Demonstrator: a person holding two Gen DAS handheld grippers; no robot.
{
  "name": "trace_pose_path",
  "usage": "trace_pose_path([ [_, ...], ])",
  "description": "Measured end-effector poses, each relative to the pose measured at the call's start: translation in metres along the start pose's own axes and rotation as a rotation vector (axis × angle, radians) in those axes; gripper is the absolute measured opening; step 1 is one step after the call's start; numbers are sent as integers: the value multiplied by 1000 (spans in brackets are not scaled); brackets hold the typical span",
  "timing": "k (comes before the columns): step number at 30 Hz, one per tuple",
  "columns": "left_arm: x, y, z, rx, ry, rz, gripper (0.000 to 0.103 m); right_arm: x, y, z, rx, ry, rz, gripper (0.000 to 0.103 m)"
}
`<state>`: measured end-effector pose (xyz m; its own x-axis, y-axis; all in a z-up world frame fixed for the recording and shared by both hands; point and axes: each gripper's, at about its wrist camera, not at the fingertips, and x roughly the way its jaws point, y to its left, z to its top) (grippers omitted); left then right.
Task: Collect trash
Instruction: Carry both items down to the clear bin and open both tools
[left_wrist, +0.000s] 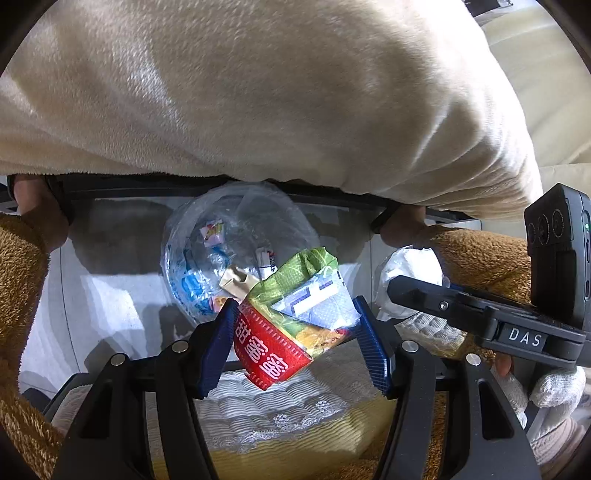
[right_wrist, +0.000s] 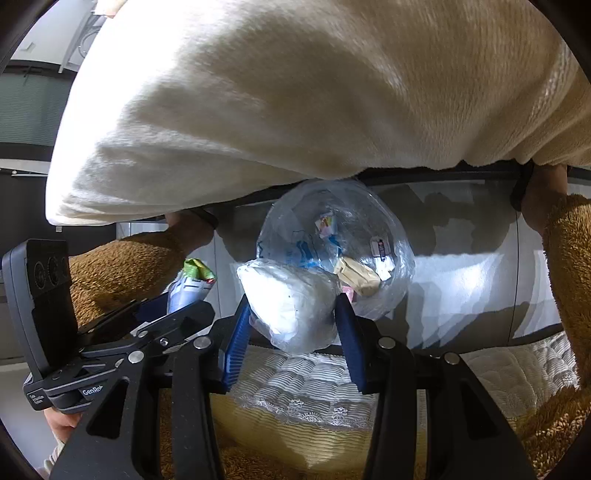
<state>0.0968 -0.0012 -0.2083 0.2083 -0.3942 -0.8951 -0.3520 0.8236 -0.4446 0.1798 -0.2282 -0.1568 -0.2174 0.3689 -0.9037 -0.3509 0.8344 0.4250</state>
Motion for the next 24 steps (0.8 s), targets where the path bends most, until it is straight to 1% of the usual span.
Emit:
trace_pose_path([
  [4, 4, 0, 0, 5, 22, 13, 61, 3, -5, 2, 18, 18, -2, 46],
  [10, 3, 1, 1, 2, 27, 24, 62, 7, -5, 3, 20, 19, -8, 47],
  [11, 4, 2, 1, 0, 32, 16, 64, 7, -4, 3, 22, 19, -8, 48],
  [12, 4, 2, 1, -3, 33, 15, 71, 7, -5, 3, 25, 17, -10, 55],
  [13, 2, 3, 2, -7, 25, 19, 73, 7, -5, 3, 30, 12, -13, 58],
  [18, 0, 3, 3, -9, 11, 23, 73, 6, -8, 4, 45, 0, -13, 58],
  [24, -5, 5, 4, 1, -19, 18, 73, 2, -5, 4, 26, -16, -13, 58],
])
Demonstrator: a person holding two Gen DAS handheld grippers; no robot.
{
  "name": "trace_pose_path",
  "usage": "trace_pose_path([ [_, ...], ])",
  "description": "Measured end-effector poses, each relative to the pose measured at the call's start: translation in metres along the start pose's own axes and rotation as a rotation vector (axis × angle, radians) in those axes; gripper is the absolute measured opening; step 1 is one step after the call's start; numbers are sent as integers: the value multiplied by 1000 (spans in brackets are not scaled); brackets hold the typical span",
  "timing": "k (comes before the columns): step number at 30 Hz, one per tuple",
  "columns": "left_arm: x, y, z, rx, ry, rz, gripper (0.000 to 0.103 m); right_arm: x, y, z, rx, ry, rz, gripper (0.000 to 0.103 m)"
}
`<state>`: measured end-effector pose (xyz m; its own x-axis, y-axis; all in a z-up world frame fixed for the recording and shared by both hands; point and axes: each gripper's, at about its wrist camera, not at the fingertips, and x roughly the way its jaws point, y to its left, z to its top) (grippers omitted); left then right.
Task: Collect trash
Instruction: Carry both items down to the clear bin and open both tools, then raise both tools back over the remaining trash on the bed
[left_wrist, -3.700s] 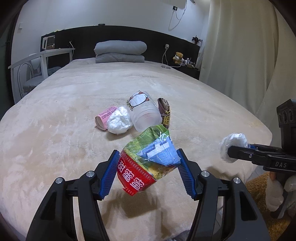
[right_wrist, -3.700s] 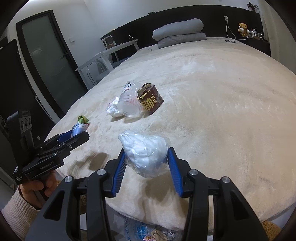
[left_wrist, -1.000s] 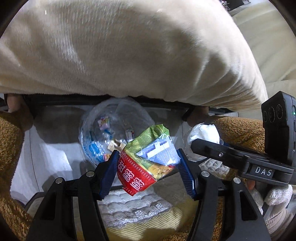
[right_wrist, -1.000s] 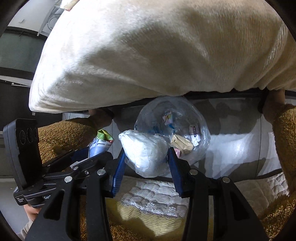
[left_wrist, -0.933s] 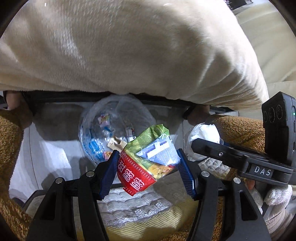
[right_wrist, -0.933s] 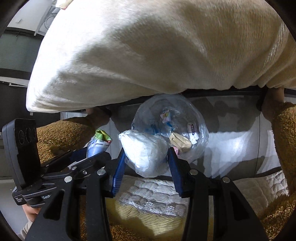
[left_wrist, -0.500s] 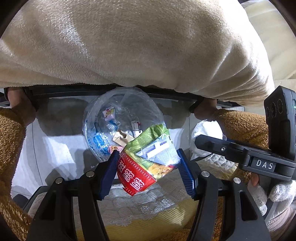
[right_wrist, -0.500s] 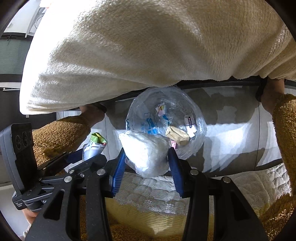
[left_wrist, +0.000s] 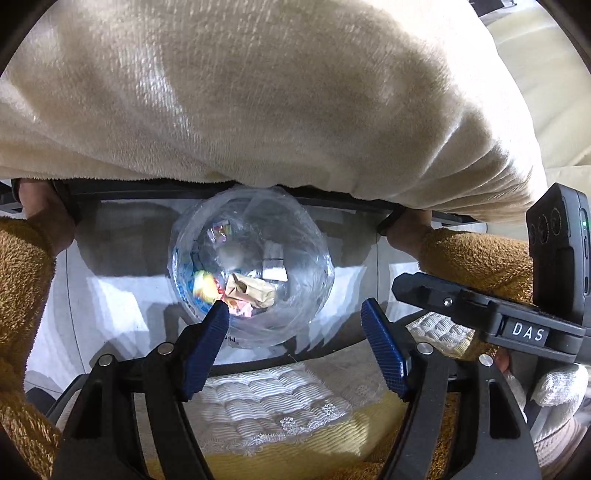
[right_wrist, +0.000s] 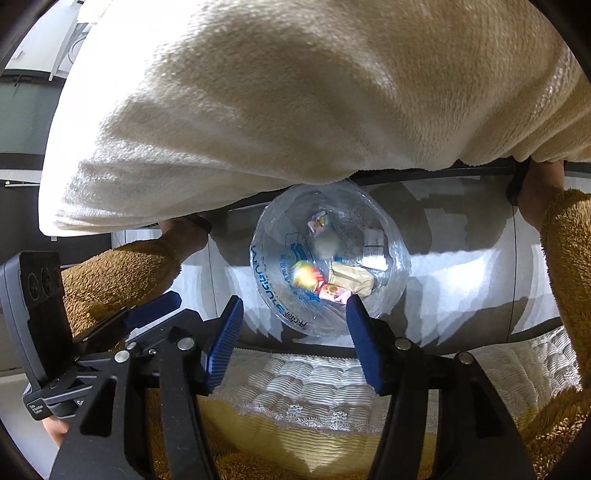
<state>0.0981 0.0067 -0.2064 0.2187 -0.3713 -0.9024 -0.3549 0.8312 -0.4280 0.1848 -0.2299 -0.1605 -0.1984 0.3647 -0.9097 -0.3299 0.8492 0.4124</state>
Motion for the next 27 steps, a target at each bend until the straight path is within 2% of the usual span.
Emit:
trace_pose_path([
  [10, -15, -4, -2, 37, -68, -7, 73, -10, 5, -2, -24, -46, -4, 58],
  [23, -57, -16, -10, 129, -266, -35, 72, -35, 12, -9, -91, -162, -13, 58],
  [27, -70, -23, -16, 174, -337, -27, 73, -51, 13, -14, -117, -235, 4, 58],
])
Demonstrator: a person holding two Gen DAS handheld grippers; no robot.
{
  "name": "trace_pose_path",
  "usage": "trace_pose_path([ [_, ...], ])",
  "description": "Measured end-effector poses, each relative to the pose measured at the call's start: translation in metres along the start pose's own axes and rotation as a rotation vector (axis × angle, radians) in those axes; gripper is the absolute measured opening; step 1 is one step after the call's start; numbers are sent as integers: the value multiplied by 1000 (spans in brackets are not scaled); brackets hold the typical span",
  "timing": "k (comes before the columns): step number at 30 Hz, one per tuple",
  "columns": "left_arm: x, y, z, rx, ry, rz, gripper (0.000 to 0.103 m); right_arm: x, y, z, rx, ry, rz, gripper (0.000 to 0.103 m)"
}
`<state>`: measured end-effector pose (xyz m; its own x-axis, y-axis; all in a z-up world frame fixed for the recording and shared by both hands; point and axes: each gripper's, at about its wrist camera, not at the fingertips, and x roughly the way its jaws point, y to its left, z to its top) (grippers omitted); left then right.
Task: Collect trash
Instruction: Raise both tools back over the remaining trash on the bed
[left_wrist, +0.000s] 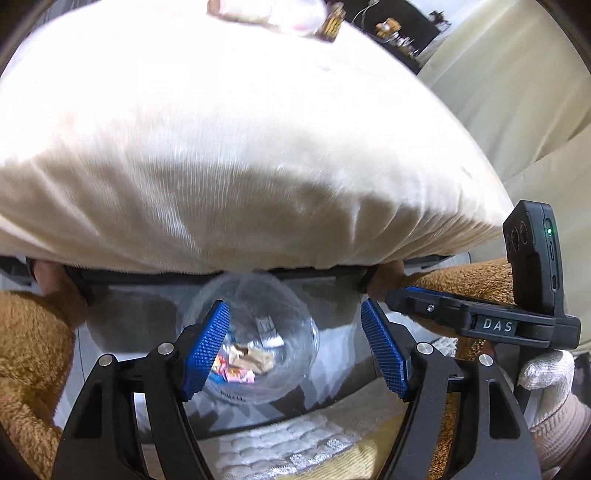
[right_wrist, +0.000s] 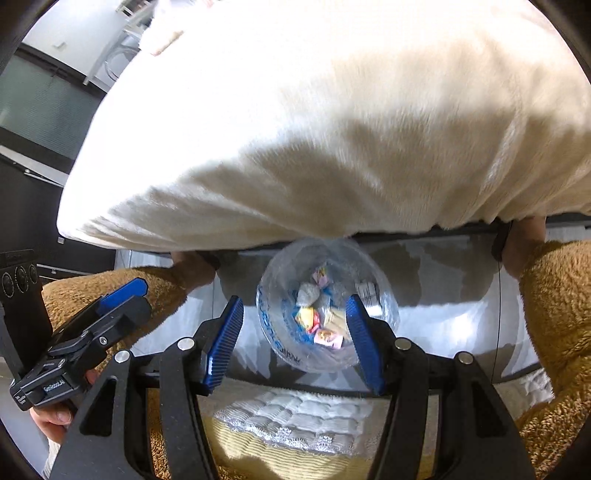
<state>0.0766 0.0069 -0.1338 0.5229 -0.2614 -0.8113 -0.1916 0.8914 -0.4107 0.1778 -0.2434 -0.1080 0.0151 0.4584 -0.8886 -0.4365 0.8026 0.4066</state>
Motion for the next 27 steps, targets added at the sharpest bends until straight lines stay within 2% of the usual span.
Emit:
trace_pose_path([
  [8, -34, -9, 1, 64, -144, -28, 73, -54, 17, -8, -126, -240, 37, 58],
  [12, -52, -15, 6, 102, -222, -27, 73, -73, 23, -6, -185, -329, 40, 58],
  [19, -73, -18, 29, 140, -306, -32, 73, -95, 30, 22, -246, -418, 50, 58],
  [22, -76, -18, 44, 145, -320, -30, 72, -101, 31, 42, -239, -421, 83, 58],
  [27, -82, -12, 73, 155, -345, -23, 73, -101, 35, 75, -254, -440, 85, 58],
])
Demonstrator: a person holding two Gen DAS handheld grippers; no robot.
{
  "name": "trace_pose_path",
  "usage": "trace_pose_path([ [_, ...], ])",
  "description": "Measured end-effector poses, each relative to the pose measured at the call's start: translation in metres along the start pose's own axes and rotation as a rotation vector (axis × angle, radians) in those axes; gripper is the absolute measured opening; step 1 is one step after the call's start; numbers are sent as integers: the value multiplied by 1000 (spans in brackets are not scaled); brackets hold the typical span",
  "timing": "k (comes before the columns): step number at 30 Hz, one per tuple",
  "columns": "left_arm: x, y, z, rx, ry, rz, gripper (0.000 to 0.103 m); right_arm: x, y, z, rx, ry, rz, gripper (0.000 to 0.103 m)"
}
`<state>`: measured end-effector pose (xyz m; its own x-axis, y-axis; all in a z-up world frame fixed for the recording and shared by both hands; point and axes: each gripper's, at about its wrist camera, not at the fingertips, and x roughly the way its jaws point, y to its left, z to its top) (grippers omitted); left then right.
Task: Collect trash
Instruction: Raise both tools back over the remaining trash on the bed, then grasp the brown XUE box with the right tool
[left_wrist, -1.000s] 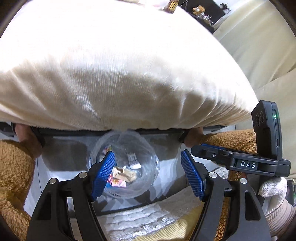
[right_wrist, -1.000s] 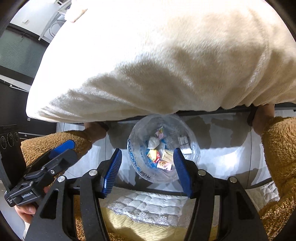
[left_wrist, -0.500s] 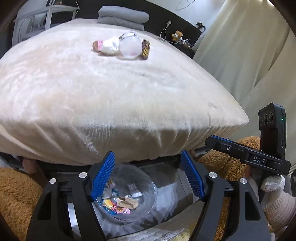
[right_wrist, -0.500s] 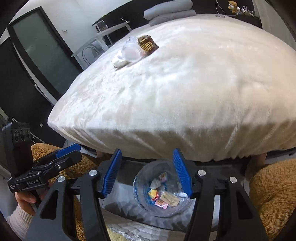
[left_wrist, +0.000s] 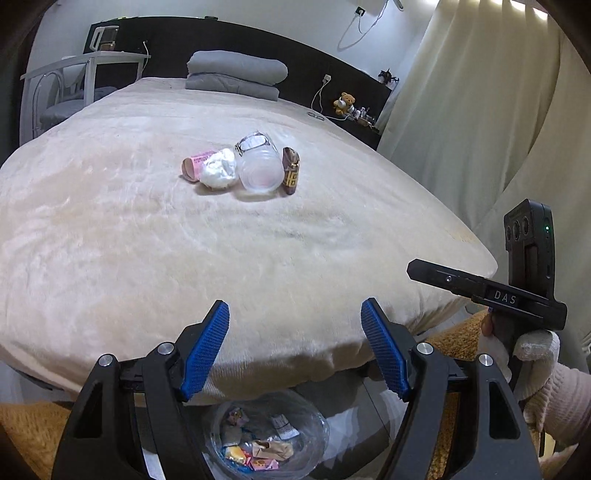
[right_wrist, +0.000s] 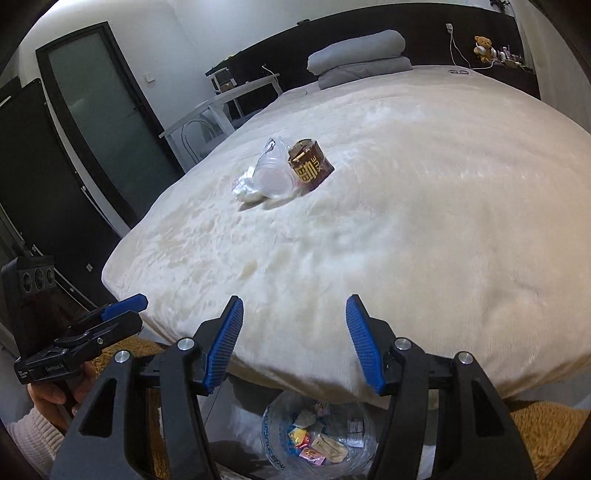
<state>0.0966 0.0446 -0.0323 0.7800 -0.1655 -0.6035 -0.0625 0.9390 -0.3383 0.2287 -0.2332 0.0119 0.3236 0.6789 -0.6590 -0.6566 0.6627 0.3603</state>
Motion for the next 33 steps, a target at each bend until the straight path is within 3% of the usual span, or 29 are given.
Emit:
trace_pose_path([
  [15, 40, 48, 63, -11, -19, 40, 73, 72, -25, 65, 93, 24, 55, 62],
  [22, 59, 64, 86, 7, -26, 59, 72, 105, -32, 87, 168, 37, 106, 74],
  [27, 73, 74, 98, 25, -23, 70, 73, 126, -43, 101, 256, 49, 173, 74],
  [33, 85, 80, 104, 32, -10, 64, 73, 149, -69, 111, 452, 70, 311, 74],
])
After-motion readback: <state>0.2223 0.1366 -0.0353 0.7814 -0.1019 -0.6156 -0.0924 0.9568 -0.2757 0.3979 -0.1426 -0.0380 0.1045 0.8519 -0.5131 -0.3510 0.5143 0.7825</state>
